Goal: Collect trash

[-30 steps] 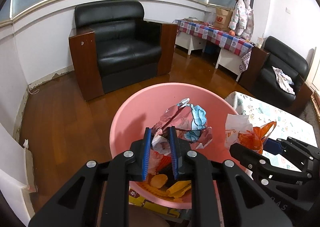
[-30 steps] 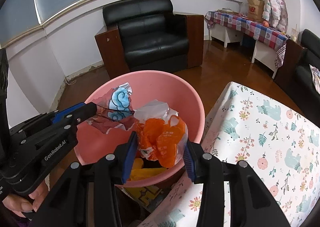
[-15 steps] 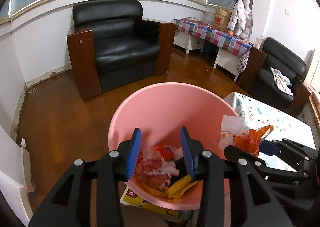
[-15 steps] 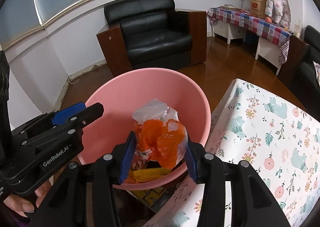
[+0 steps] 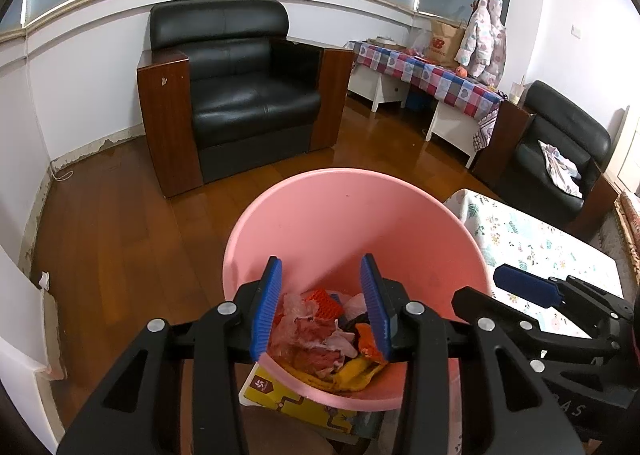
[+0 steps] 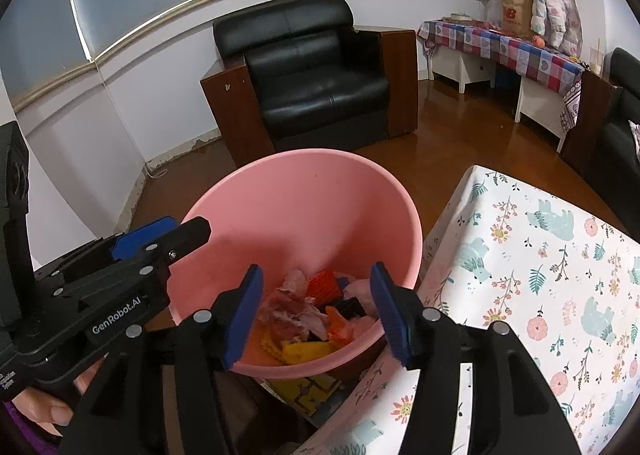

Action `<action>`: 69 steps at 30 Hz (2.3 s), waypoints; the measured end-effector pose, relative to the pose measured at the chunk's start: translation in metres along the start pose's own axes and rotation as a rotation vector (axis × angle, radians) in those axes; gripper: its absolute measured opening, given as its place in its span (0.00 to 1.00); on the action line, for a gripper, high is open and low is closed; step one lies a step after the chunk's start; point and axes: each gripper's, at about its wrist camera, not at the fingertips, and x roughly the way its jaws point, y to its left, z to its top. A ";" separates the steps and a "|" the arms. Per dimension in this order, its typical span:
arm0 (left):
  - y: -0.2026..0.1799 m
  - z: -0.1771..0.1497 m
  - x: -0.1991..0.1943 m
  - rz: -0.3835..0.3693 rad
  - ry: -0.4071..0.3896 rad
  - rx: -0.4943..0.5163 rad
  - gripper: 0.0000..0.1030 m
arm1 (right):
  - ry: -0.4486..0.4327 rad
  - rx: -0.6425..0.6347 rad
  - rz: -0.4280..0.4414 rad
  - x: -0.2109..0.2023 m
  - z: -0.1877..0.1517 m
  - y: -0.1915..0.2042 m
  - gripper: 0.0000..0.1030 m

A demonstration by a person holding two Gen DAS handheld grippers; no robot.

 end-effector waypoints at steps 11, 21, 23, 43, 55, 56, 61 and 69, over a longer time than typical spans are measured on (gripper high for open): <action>-0.006 -0.001 -0.007 0.003 -0.002 -0.001 0.41 | -0.046 -0.006 -0.012 -0.028 -0.011 0.001 0.53; -0.022 -0.009 -0.028 -0.001 -0.018 0.017 0.41 | -0.068 0.009 -0.008 -0.049 -0.028 0.001 0.55; -0.024 -0.010 -0.031 0.000 -0.021 0.023 0.41 | -0.073 0.015 -0.007 -0.053 -0.029 -0.001 0.56; -0.044 -0.016 -0.050 0.002 -0.046 0.073 0.41 | -0.125 0.058 -0.003 -0.080 -0.044 -0.011 0.57; -0.050 -0.020 -0.057 -0.001 -0.058 0.056 0.41 | -0.174 0.077 -0.044 -0.097 -0.051 -0.017 0.57; -0.051 -0.021 -0.057 -0.001 -0.059 0.053 0.41 | -0.180 0.077 -0.046 -0.099 -0.052 -0.018 0.57; -0.051 -0.023 -0.059 -0.001 -0.065 0.052 0.51 | -0.194 0.081 -0.044 -0.106 -0.055 -0.016 0.57; -0.053 -0.027 -0.069 -0.007 -0.085 0.047 0.51 | -0.212 0.082 -0.049 -0.113 -0.060 -0.014 0.57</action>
